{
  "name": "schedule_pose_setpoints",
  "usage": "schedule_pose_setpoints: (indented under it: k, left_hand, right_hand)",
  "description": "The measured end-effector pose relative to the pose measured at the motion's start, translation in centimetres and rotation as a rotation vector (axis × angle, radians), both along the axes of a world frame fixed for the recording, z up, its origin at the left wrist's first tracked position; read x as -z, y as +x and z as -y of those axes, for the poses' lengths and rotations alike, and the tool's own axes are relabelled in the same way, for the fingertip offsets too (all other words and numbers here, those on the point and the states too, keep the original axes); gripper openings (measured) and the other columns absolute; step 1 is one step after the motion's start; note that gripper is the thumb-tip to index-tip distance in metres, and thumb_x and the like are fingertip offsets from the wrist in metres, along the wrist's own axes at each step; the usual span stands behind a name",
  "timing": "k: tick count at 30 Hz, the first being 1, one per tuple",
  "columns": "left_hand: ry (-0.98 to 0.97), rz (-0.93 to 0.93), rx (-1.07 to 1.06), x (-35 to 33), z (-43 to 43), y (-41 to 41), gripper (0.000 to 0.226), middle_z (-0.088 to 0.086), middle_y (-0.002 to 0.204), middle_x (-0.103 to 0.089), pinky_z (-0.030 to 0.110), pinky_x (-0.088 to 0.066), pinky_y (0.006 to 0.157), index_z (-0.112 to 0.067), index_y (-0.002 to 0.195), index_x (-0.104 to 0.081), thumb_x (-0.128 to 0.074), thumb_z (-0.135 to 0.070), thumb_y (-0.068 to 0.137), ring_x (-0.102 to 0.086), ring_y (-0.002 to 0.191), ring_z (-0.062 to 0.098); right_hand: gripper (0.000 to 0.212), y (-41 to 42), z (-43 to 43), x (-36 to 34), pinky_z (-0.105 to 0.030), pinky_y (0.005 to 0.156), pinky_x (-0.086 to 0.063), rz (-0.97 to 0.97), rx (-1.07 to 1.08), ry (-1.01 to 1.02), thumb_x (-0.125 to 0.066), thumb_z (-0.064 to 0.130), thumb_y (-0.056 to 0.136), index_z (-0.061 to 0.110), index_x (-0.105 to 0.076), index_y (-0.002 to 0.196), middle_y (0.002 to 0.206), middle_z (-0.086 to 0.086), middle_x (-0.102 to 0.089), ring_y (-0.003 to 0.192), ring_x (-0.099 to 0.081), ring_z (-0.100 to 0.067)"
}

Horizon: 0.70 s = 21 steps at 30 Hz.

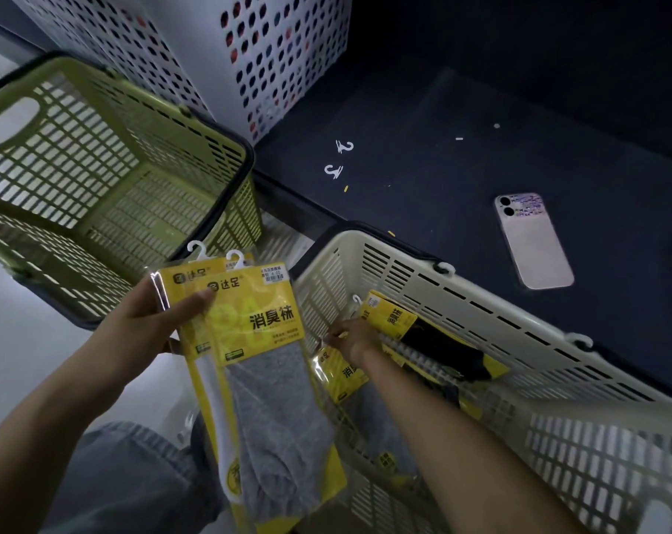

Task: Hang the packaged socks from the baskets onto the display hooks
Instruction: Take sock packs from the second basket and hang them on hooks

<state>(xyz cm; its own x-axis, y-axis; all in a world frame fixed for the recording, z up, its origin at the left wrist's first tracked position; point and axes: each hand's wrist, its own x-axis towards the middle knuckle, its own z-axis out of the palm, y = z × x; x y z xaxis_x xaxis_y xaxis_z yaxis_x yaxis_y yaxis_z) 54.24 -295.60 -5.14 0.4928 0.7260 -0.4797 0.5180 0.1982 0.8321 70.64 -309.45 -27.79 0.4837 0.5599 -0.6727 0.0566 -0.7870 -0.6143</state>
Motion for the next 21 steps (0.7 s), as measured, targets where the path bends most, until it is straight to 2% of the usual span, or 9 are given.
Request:
schedule_pose_setpoints:
  k: [5,9,13,15,18,21]
  left_hand:
    - [0.004,0.004,-0.030,0.2,-0.2,-0.1,0.024,-0.004,0.089,-0.073,0.020,-0.054,0.046,-0.023,0.105,-0.061,-0.061,-0.022,0.081,-0.071,0.068,0.007]
    - [-0.002,0.010,-0.043,0.3,-0.5,0.1,0.016,-0.006,0.091,-0.071,0.020,-0.054,0.046,-0.029,0.098,-0.060,-0.058,-0.020,0.085,-0.070,0.071,0.009]
    - [-0.041,0.002,-0.033,0.2,-0.4,0.4,0.022,-0.002,0.097,-0.069,0.032,-0.052,0.060,-0.028,0.099,-0.060,-0.060,-0.023,0.078,-0.067,0.084,0.018]
    - [-0.050,-0.009,-0.009,0.2,-0.4,0.4,0.027,-0.003,0.091,-0.072,0.033,-0.052,0.059,-0.027,0.099,-0.061,-0.060,-0.027,0.071,-0.069,0.079,0.018]
    - [-0.074,-0.039,0.013,0.5,-0.7,0.2,0.019,-0.004,0.078,-0.074,0.025,-0.055,0.047,-0.025,0.095,-0.061,-0.059,-0.024,0.076,-0.071,0.063,0.012]
    - [-0.077,-0.077,0.019,1.2,-1.0,-0.1,0.011,0.002,0.089,-0.072,0.029,-0.053,0.056,-0.025,0.095,-0.061,-0.055,-0.020,0.087,-0.069,0.074,0.019]
  right_hand:
    - [0.024,0.3,-0.7,0.2,-0.031,0.090,-0.050,-0.023,0.022,0.003,-0.070,0.021,0.086,0.004,-0.072,0.102,0.120,-0.014,-0.066,0.113,-0.060,-0.027]
    - [0.024,0.5,-1.1,0.1,-0.028,0.084,-0.047,-0.049,0.034,0.027,-0.069,0.019,0.086,0.001,-0.070,0.101,0.115,-0.017,-0.067,0.112,-0.061,-0.028]
    - [0.027,0.2,-1.7,0.0,-0.024,0.075,-0.042,-0.034,-0.021,-0.033,-0.066,0.026,0.088,0.006,-0.069,0.106,0.115,-0.013,-0.067,0.108,-0.062,-0.027]
    - [0.033,0.3,-2.1,0.1,-0.024,0.078,-0.043,-0.032,-0.022,-0.057,-0.064,0.027,0.090,0.006,-0.065,0.115,0.122,-0.012,-0.064,0.112,-0.060,-0.027]
    - [0.032,0.5,-2.3,0.3,-0.024,0.082,-0.046,-0.028,0.060,-0.063,-0.064,0.024,0.090,0.005,-0.064,0.116,0.124,-0.013,-0.064,0.112,-0.061,-0.028]
    - [0.031,0.4,-2.3,0.5,-0.036,0.093,-0.051,-0.039,0.145,-0.046,-0.064,0.023,0.090,0.003,-0.066,0.113,0.120,-0.016,-0.065,0.110,-0.062,-0.029]
